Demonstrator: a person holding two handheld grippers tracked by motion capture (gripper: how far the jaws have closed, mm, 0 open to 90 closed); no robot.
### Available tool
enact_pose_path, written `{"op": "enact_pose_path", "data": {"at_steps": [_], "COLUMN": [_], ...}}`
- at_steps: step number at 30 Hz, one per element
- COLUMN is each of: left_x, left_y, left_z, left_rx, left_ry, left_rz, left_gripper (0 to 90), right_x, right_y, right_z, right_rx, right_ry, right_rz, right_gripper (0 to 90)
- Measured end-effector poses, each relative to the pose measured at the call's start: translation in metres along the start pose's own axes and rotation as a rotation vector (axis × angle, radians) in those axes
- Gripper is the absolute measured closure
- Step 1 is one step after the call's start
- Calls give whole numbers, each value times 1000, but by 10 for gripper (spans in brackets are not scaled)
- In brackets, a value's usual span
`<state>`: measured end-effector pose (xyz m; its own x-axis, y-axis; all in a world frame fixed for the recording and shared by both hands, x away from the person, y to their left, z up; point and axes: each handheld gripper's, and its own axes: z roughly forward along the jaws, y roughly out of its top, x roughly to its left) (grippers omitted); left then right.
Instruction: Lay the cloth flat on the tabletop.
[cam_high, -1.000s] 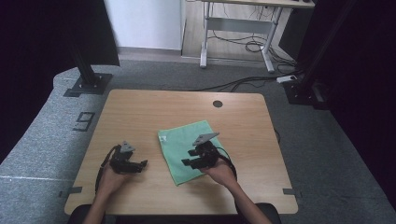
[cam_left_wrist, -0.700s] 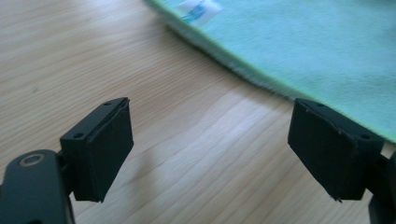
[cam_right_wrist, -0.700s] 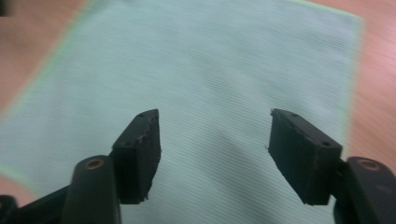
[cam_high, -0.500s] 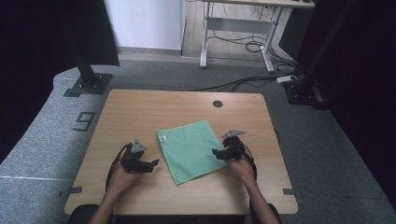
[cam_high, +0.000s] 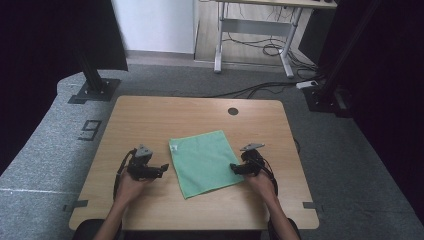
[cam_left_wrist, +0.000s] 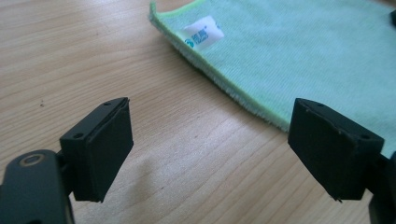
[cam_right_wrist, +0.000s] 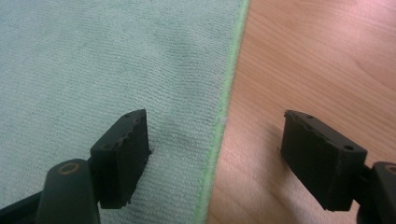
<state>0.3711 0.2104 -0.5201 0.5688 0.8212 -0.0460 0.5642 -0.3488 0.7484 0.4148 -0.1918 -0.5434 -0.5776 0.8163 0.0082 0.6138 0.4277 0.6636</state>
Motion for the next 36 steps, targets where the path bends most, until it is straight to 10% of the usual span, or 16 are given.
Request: {"op": "enact_pose_path", "data": {"at_steps": [20, 26, 36], "left_x": [-25, -24, -24], "left_y": [-2, -7, -4], "left_z": [17, 17, 29], "left_rx": [53, 81, 127], "left_ry": [-22, 5, 84], "left_rz": [64, 71, 111], "left_gripper": [105, 105, 97], "right_x": [53, 36, 29], "right_y": [-16, -15, -17], "right_z": [-21, -28, -18], "right_rx": [23, -26, -5], "right_ry": [34, -11, -69], "right_rz": [-109, -35, -69], "right_gripper": [237, 207, 201]}}
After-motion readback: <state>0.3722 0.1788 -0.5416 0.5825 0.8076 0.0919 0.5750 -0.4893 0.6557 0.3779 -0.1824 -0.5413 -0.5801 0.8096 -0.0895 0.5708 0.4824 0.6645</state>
